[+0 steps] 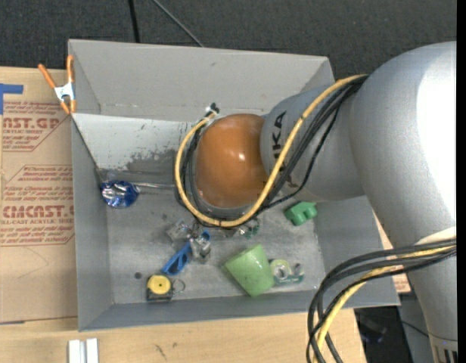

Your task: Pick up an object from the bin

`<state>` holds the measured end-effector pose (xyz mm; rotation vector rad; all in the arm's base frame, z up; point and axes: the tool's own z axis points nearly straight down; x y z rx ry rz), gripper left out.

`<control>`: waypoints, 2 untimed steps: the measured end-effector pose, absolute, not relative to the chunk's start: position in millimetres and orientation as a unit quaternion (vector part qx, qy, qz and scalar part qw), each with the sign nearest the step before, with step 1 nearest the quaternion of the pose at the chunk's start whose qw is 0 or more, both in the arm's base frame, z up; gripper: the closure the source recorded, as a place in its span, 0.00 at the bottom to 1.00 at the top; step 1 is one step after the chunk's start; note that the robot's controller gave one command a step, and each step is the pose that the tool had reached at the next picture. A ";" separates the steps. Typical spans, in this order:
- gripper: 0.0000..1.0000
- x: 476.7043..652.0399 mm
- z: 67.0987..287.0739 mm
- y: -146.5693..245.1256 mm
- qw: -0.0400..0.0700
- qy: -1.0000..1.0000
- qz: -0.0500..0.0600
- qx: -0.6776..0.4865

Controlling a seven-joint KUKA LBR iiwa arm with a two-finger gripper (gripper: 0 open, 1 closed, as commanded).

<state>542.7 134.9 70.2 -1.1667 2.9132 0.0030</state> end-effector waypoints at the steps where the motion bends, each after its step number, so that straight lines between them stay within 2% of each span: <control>1: 1.00 569.1 184.1 115.4 0.006 0.935 -0.001 -0.355; 2: 1.00 575.9 260.9 113.8 0.006 0.931 -0.001 -0.364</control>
Offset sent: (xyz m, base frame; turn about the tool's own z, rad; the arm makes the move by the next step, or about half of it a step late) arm 0.0233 -0.0198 0.1092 0.0331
